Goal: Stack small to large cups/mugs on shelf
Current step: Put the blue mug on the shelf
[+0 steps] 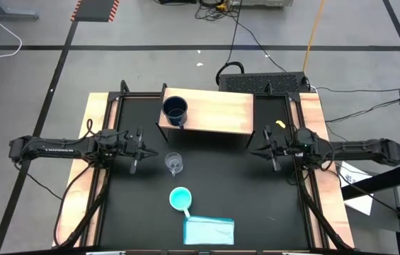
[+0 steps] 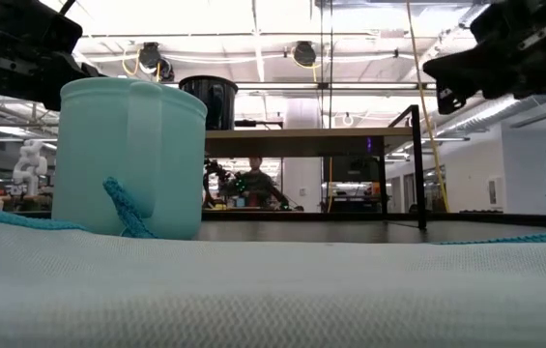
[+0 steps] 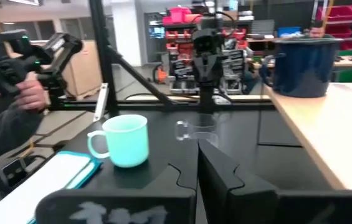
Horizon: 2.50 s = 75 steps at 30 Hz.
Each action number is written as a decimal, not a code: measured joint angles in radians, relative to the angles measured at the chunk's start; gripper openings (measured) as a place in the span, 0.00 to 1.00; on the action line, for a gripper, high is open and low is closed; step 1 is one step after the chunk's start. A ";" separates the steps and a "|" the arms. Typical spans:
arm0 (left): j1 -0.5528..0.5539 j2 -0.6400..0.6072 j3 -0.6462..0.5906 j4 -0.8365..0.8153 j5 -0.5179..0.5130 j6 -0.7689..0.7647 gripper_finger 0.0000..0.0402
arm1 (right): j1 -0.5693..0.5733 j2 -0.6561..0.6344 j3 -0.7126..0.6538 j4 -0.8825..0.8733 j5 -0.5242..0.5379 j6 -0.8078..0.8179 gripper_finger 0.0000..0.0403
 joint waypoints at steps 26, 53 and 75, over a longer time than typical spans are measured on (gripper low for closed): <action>0.000 0.000 0.000 -0.003 0.004 0.027 0.06 | 0.056 -0.095 -0.072 0.102 0.012 -0.149 0.00; -0.040 0.000 0.000 0.012 0.082 -0.038 0.06 | 0.056 -0.196 -0.102 -0.005 0.153 -0.155 0.00; -0.474 0.362 0.402 -0.250 -0.221 0.012 0.06 | 0.056 -0.196 -0.102 -0.030 0.151 -0.129 0.00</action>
